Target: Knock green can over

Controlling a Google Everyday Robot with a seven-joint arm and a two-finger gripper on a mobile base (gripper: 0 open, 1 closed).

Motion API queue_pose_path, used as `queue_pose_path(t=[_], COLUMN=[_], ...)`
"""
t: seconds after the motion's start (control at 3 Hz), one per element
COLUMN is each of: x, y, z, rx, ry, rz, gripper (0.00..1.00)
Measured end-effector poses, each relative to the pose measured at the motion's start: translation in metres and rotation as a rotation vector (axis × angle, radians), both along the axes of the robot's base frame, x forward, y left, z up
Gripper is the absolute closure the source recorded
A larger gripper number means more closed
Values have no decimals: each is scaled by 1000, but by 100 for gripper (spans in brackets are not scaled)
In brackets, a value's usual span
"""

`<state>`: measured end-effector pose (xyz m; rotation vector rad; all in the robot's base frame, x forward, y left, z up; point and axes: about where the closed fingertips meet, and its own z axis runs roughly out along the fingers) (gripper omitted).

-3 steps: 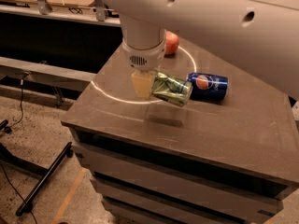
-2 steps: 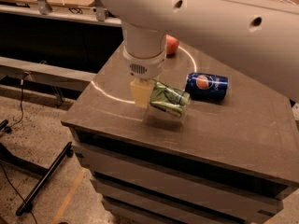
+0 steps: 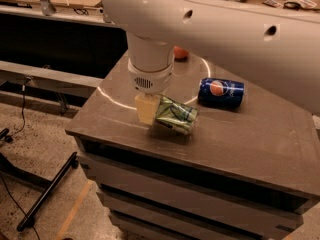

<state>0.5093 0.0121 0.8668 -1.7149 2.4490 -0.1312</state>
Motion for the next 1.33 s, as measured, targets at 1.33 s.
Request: queue_pose_path(t=[1.33], x=[1], y=[2], z=[-4], rx=[-1], ry=[3], rz=[3], gripper=[0])
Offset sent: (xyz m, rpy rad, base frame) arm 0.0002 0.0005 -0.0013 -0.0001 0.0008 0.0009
